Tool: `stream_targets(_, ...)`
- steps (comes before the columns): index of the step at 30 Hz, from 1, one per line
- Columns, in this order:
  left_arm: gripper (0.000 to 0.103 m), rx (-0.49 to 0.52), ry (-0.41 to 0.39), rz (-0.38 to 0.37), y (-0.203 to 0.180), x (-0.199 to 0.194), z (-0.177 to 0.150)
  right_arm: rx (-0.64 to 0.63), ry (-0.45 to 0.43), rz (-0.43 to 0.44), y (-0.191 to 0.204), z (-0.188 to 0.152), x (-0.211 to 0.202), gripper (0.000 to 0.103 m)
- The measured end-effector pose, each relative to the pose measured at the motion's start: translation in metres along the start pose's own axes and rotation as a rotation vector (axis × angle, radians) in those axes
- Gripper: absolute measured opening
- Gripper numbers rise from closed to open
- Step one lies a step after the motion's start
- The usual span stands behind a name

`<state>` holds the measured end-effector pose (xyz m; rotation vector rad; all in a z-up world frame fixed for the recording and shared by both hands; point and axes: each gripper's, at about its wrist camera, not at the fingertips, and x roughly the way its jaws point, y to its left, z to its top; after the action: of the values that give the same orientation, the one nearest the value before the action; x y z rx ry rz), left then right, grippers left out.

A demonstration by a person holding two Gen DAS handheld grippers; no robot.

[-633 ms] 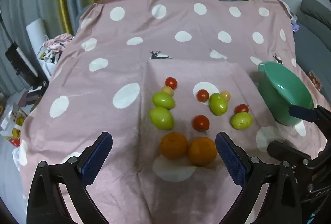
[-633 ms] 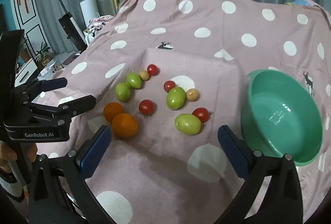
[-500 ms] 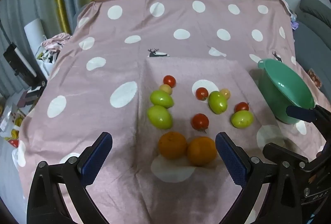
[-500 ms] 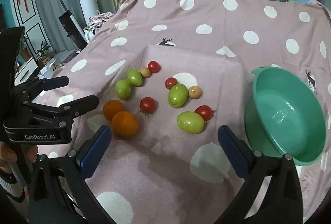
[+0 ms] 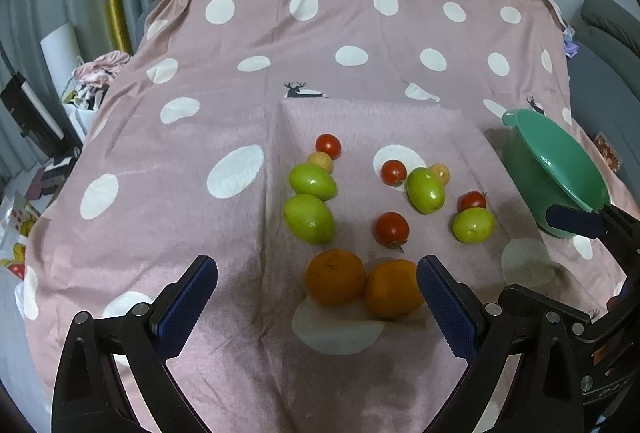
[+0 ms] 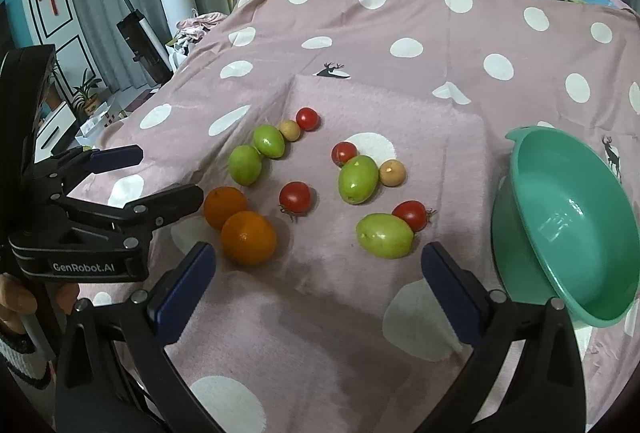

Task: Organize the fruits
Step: 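Move both grippers forward toward the two oranges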

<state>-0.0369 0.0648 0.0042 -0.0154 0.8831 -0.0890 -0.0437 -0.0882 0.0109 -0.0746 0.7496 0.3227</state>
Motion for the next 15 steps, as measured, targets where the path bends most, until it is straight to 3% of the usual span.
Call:
stream_targets(9,0.099,-0.006,-0.009,-0.071,0.007,-0.001,0.001,0.051,-0.001,0.051,-0.001,0.006,-0.003,0.103)
stream_targets(15,0.099,0.012,-0.019,-0.203,0.016,-0.01,-0.005,0.074,-0.002,0.059,-0.002,-0.003,-0.004,0.103)
